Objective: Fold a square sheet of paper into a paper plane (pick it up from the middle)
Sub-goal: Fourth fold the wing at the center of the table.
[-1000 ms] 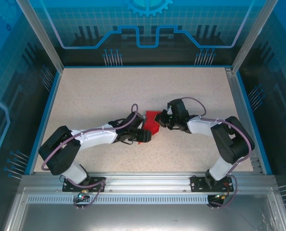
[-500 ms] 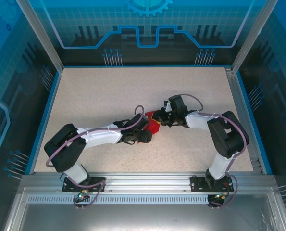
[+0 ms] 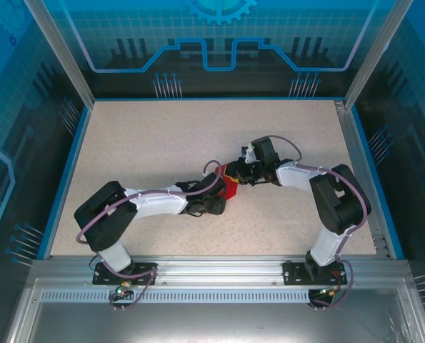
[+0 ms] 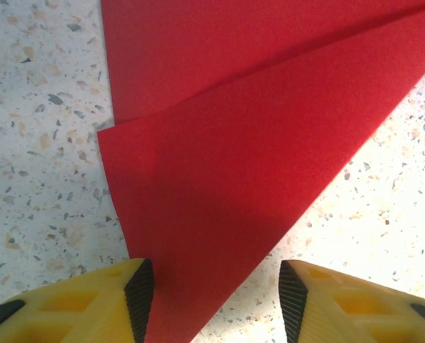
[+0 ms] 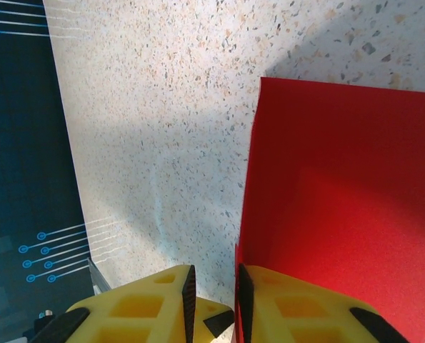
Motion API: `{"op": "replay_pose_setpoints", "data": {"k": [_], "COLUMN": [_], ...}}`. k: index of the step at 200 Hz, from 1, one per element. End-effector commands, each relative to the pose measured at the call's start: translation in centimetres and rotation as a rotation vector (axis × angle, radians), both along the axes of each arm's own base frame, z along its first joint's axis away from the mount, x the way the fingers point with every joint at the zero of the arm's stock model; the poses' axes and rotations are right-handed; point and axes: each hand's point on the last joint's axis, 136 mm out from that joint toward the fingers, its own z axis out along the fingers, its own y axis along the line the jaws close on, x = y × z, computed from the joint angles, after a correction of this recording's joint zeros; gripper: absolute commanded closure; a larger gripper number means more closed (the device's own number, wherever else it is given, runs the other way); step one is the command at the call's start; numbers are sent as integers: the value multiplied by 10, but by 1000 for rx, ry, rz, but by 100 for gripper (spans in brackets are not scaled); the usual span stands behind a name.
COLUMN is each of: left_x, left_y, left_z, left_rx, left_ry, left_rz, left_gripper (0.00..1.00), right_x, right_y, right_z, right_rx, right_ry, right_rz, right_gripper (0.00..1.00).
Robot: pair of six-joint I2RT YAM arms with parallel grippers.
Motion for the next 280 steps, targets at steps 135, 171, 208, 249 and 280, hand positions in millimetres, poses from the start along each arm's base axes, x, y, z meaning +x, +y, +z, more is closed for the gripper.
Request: {"op": "replay_pose_setpoints", "data": {"k": [135,171,208,249,280], "left_x": [5,7,9,8,10], "left_y": [0,-3,-6,-20,-24], "left_z": [1,2,6,12,14], "left_rx": [53,56,49,-52,-193], "left_ry": [-36,-44,-55,-38,12], "left_rz": [-9,-21,-41,-104,-124], "left_gripper": [71,76,80,83,84], "right_x": [0,0,-2,-11,-25], "right_y": [-3,-7,-25,-56,-68], "right_z": [-7,-1,12,29,38], "right_rx": [-18,-47,-119,-201,-209], "right_ry": [29,12,-35,-137,-223], "right_rz": [23,25,12,-49,-63], "right_gripper": [75,73,66,53,45]}}
